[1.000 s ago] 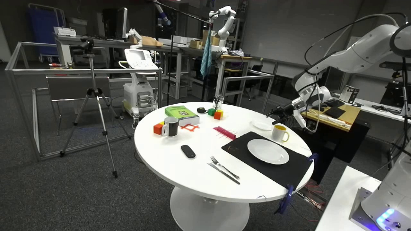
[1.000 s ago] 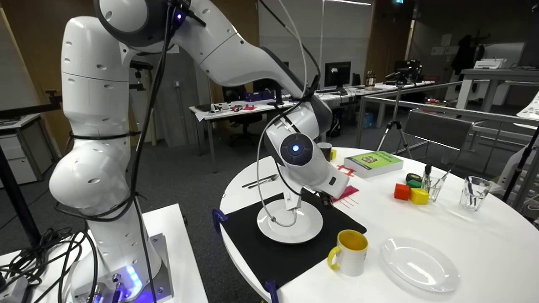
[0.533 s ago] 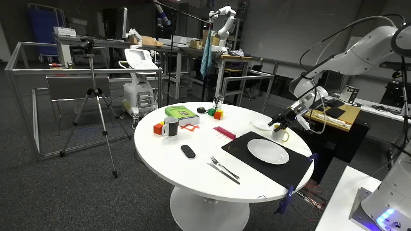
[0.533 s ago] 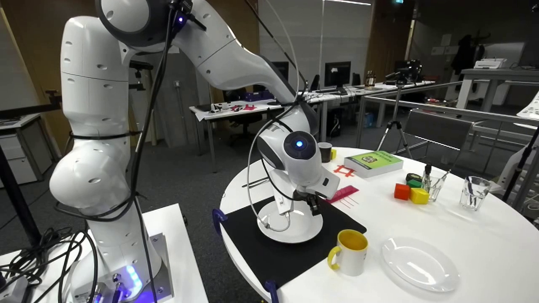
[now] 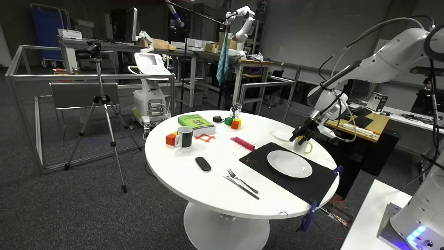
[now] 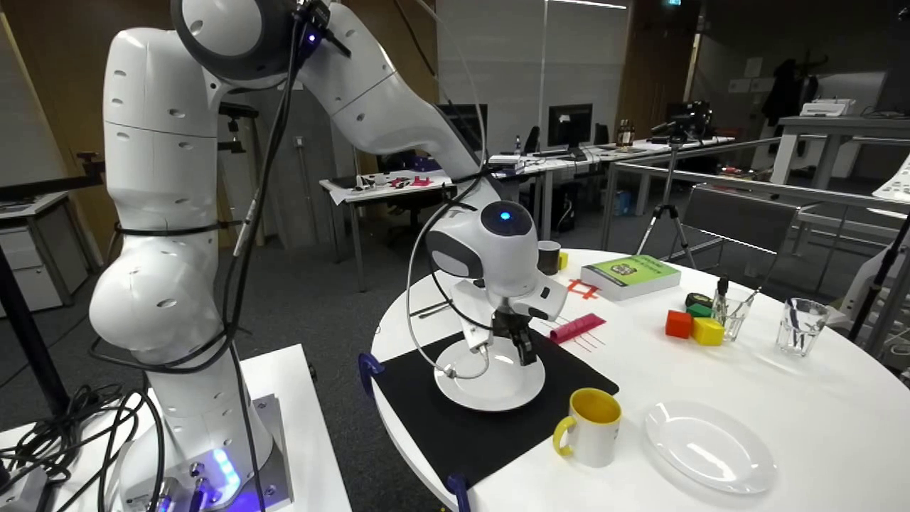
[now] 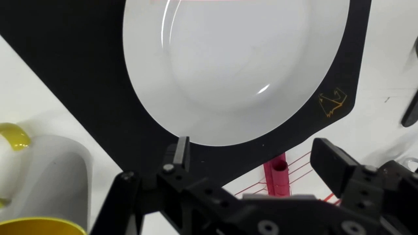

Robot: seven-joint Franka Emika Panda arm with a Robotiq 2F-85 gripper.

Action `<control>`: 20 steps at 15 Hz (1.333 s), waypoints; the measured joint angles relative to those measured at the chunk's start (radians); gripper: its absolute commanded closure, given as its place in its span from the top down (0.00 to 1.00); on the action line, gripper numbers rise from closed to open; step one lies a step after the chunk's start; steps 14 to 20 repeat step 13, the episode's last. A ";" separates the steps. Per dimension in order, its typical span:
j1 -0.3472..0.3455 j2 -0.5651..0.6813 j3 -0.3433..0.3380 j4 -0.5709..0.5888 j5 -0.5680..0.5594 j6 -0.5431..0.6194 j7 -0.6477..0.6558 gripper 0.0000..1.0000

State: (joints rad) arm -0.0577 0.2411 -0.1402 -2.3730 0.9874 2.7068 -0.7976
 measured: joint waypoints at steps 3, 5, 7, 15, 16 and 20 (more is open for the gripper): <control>0.029 0.003 0.000 -0.009 -0.028 0.095 0.035 1.00; 0.033 0.010 0.000 -0.009 -0.028 0.101 0.036 1.00; 0.032 0.013 0.000 -0.009 -0.028 0.101 0.036 1.00; 0.031 0.013 0.000 -0.009 -0.028 0.101 0.036 1.00; 0.031 0.013 0.000 -0.009 -0.028 0.101 0.036 1.00; 0.031 0.013 0.000 -0.009 -0.028 0.101 0.036 1.00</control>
